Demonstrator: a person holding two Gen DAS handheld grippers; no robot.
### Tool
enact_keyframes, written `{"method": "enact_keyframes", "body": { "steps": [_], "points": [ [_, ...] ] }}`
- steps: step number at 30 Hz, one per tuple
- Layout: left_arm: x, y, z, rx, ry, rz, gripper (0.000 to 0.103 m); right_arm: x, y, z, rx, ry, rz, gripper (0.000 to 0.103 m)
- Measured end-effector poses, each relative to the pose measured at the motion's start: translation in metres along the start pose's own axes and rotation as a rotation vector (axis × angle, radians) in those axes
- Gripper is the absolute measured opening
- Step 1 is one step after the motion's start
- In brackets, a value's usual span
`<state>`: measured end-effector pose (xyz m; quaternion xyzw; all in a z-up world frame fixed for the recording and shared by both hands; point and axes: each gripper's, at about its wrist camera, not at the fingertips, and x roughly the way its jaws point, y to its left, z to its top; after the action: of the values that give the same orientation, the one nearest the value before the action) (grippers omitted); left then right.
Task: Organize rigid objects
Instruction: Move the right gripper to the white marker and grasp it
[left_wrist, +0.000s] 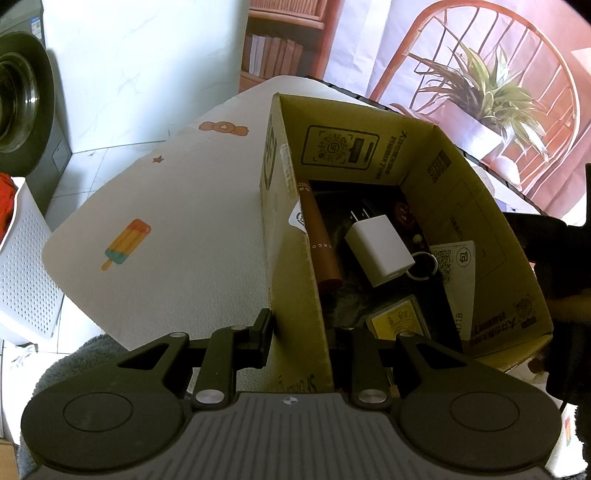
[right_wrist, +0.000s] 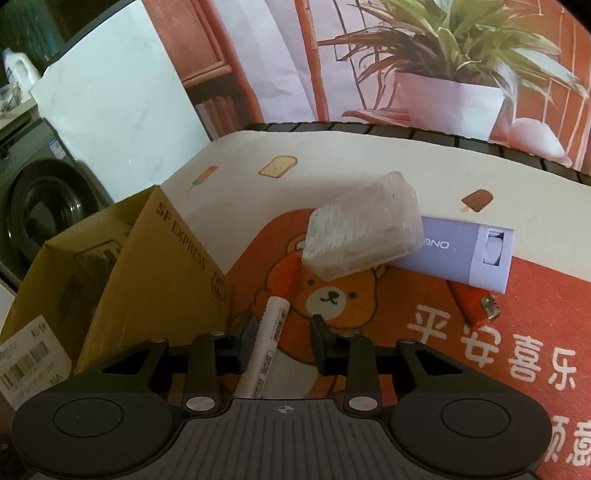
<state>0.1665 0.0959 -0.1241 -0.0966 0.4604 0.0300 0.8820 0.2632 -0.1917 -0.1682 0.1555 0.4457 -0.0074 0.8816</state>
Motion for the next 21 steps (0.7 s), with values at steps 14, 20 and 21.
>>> {"method": "enact_keyframes", "body": {
  "steps": [14,20,21],
  "points": [
    [0.0,0.0,-0.001,-0.001,0.0,0.0,0.026,-0.021,0.001,-0.022,-0.114,0.011,-0.071,0.026],
    [0.0,0.0,0.0,-0.001,0.0,0.0,0.026,-0.034,-0.004,-0.032,-0.148,-0.001,-0.121,0.029],
    [0.0,0.0,-0.001,-0.001,0.0,0.001,0.026,-0.035,-0.004,-0.034,-0.151,0.001,-0.129,0.031]
  ]
}}
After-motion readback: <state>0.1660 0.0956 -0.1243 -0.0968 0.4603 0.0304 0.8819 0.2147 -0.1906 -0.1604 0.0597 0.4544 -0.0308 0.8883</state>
